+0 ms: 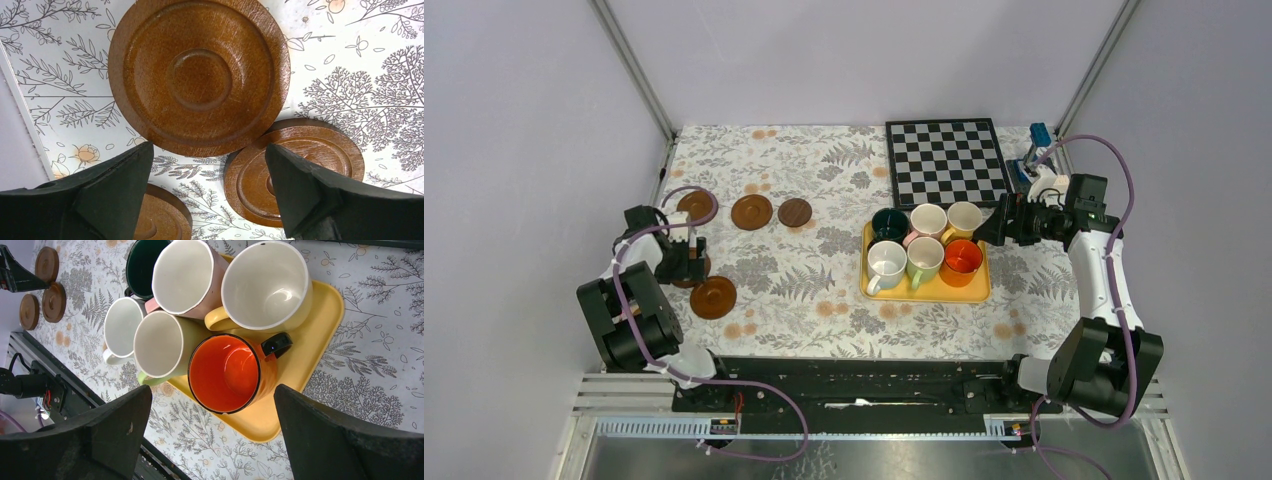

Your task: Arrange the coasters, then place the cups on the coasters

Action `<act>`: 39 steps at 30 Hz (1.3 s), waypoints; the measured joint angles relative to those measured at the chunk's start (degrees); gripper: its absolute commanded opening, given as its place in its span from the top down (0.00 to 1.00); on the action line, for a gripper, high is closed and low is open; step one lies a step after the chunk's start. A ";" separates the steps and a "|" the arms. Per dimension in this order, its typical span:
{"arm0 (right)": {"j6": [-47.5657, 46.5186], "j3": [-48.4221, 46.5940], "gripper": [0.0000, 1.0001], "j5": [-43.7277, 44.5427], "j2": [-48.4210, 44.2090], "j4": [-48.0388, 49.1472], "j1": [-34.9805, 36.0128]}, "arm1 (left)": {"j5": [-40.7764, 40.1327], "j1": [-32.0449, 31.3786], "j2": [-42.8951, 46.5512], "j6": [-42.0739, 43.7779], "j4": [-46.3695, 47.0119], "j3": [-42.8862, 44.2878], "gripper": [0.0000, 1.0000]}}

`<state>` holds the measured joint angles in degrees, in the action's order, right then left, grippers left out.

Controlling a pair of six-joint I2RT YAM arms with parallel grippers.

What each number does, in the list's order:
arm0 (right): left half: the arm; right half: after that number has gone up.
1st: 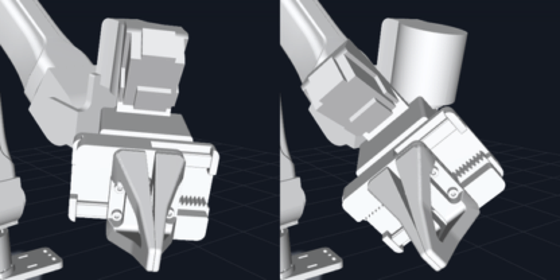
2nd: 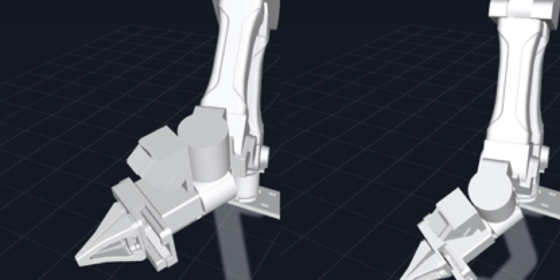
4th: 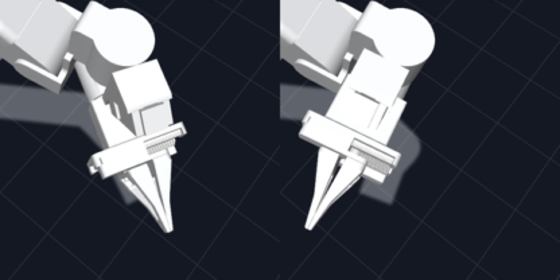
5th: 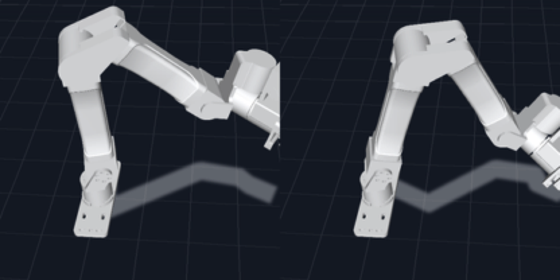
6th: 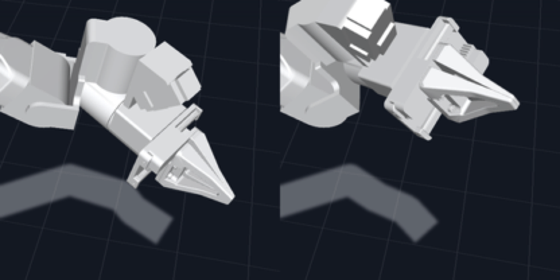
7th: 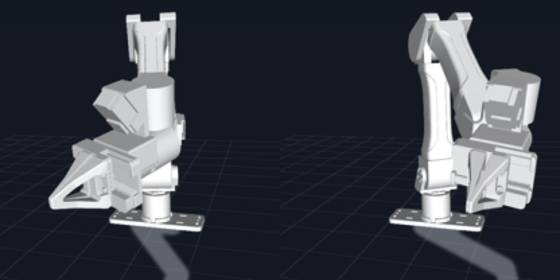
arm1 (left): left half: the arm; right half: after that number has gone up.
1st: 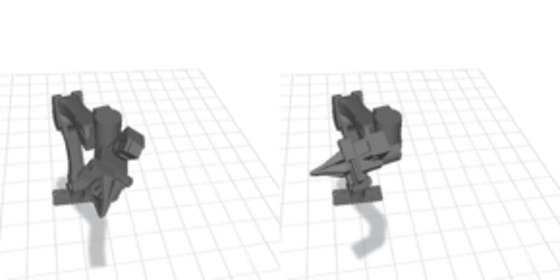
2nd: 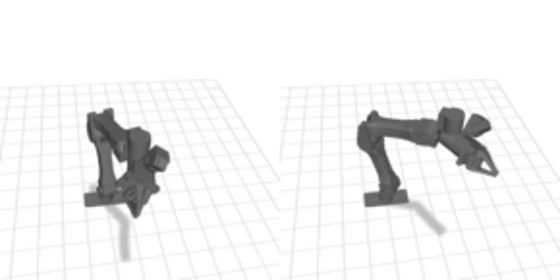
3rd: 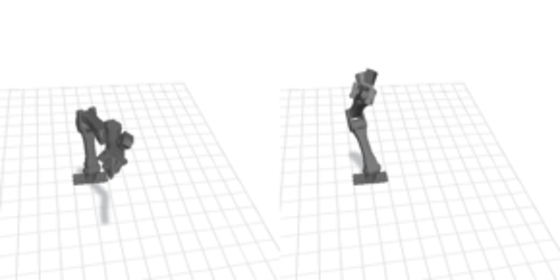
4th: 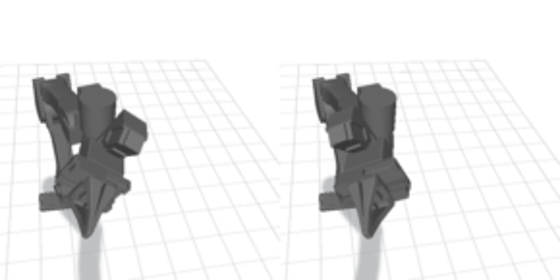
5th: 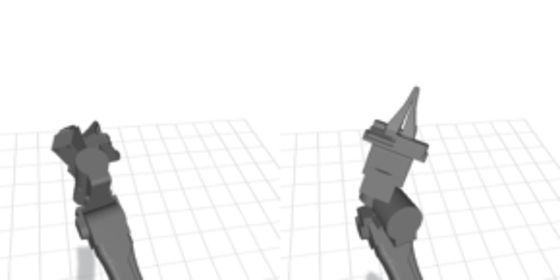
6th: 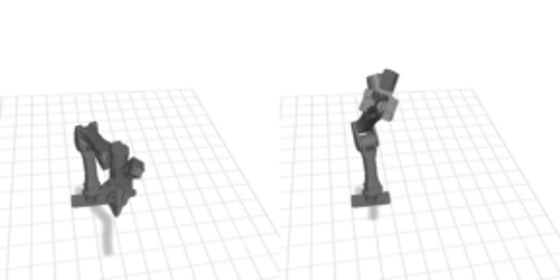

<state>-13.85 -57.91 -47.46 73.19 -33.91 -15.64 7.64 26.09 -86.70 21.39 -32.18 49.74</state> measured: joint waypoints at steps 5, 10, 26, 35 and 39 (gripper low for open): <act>0.02 0.00 0.00 -0.02 0.31 0.02 0.00 | 0.07 0.02 -0.28 -0.35 0.22 -0.02 0.09; 0.00 0.00 0.00 0.02 0.59 0.00 0.00 | 0.72 0.07 -2.45 -1.60 0.22 1.05 0.09; 0.00 -0.02 0.00 0.07 0.59 0.02 0.00 | 1.49 0.17 -5.01 -3.43 0.83 3.34 0.08; 0.00 0.00 0.00 0.04 0.59 0.00 0.00 | 2.51 0.17 -7.54 -3.48 1.68 6.19 0.04; 0.00 0.00 0.00 0.04 0.59 0.02 0.00 | 4.68 0.17 -6.01 -2.78 -0.68 7.04 0.01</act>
<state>-13.85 -57.91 -47.42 73.78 -33.89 -15.64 12.32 26.26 -92.71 18.61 -32.86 56.77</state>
